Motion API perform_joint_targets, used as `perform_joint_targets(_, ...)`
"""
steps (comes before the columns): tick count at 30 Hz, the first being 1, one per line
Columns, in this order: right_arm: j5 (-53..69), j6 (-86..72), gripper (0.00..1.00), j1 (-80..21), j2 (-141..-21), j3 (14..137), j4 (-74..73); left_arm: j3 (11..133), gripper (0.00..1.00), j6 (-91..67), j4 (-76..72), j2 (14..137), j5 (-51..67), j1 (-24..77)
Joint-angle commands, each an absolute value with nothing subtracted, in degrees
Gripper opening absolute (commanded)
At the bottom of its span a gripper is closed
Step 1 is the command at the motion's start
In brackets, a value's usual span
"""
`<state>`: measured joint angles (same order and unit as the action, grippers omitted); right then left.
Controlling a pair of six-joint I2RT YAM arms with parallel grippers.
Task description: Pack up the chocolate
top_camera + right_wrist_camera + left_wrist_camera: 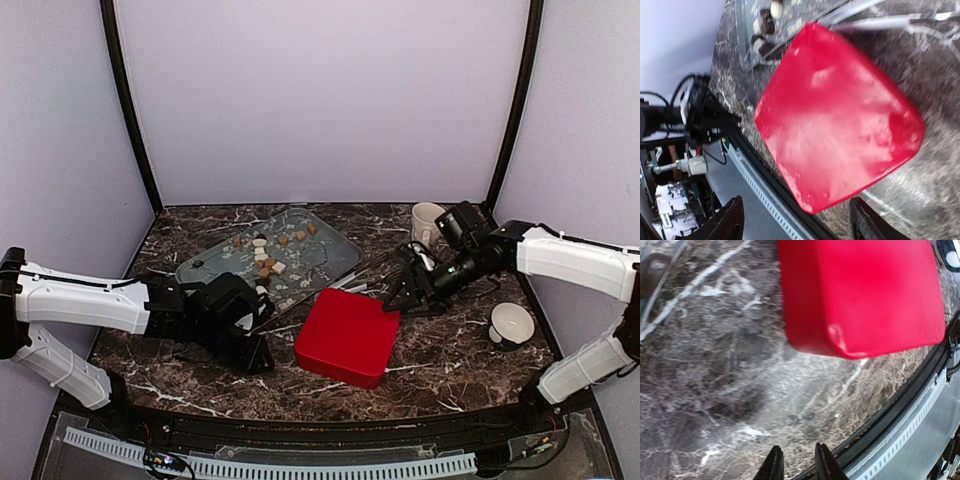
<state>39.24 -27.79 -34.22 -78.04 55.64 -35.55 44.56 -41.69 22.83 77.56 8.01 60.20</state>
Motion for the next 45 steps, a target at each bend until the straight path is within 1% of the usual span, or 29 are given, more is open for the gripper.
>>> perform_joint_targets(1,33.1,-22.6,0.72,-30.5,-84.5,64.8,-36.9,44.2,0.23,-44.2,18.8,77.7,8.2,63.8)
perform_joint_targets(4,30.0,-20.1,0.73,-29.7,-90.5,68.1,-37.0,44.2,0.23,-46.4,15.5,79.8,7.9,65.7)
perform_joint_targets(8,28.9,-17.9,0.74,-29.2,-97.9,68.8,-35.1,45.3,0.22,-47.9,12.3,82.6,7.0,66.7)
perform_joint_targets(11,32.0,-18.4,0.74,-29.7,-100.3,67.2,-31.4,45.9,0.22,-48.6,9.7,84.8,6.5,66.7)
perform_joint_targets(14,33.1,-17.9,0.74,-31.7,-100.2,66.5,-31.3,47.2,0.22,-49.1,8.7,87.2,5.6,66.6)
perform_joint_targets(19,35.6,-22.1,0.70,-35.5,-95.3,58.4,-27.5,48.4,0.22,-48.7,9.7,87.4,3.5,64.5)
perform_joint_targets(26,35.7,-31.6,0.70,-43.4,-86.8,49.7,-20.6,45.5,0.22,-45.8,11.4,83.9,3.5,58.4)
perform_joint_targets(33,34.7,-41.1,0.71,-50.2,-82.5,44.7,-13.5,47.6,0.22,-41.7,13.5,85.8,5.9,57.5)
perform_joint_targets(36,33.8,-42.8,0.71,-51.7,-81.7,43.7,-12.7,47.4,0.22,-41.6,15.1,84.2,5.4,57.5)
perform_joint_targets(38,32.6,-42.4,0.72,-51.7,-80.3,43.4,-14.4,47.2,0.22,-41.6,17.3,82.0,4.3,57.4)
perform_joint_targets(41,29.8,-40.6,0.73,-50.3,-76.5,43.7,-20.9,47.2,0.23,-41.6,23.8,77.4,1.3,57.4)
perform_joint_targets(45,23.2,-38.9,0.73,-46.3,-67.9,43.6,-30.7,48.9,0.25,-37.8,32.4,70.4,-0.9,57.5)
